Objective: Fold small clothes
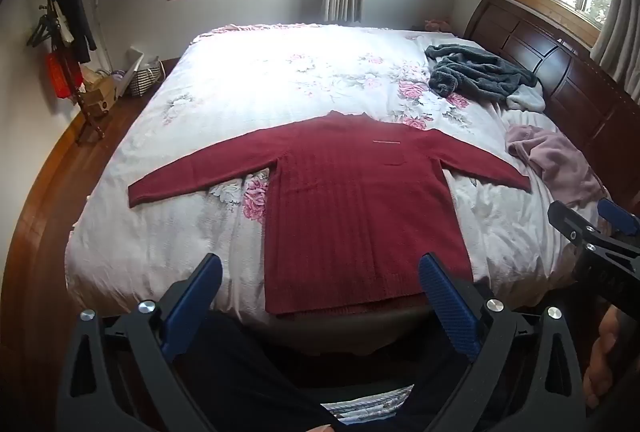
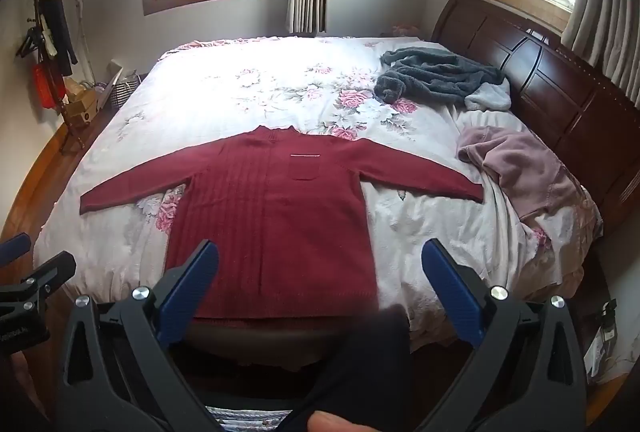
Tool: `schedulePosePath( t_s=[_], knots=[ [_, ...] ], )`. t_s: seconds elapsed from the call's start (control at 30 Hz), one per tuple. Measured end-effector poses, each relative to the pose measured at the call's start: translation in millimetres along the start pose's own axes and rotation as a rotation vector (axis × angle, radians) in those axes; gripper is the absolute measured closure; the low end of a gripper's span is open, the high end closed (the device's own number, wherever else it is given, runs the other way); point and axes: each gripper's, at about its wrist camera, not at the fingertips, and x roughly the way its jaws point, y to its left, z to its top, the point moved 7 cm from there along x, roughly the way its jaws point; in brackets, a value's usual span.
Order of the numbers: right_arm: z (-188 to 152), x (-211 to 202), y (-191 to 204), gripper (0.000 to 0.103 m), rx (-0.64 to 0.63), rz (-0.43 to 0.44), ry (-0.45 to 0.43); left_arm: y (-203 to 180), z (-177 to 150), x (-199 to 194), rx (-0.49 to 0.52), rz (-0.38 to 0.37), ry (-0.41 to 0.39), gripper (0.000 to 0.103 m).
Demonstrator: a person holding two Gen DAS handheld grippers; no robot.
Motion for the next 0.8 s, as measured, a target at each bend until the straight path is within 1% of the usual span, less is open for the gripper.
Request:
schedulePosePath(
  t_s=[0.27, 0.3, 0.8],
  knots=[
    [0.6, 0.4, -0.6, 0.003, -0.007, -0.012, -0.008, 6.0, 1.6, 6.7, -0.006, 0.003, 0.007, 0.004],
    [0.8, 0.7, -0.8, 0.003, -0.007, -0.013, -0.008, 0.7, 0.3, -1.0, 0.005, 0.005, -0.009, 0.004],
    [3.7, -1.7, -4.3, 0.003, -0.01, -0.023, -0.016, 1.5, 0.0, -2.3, 0.002, 0.001, -0.013, 0.004]
  ],
)
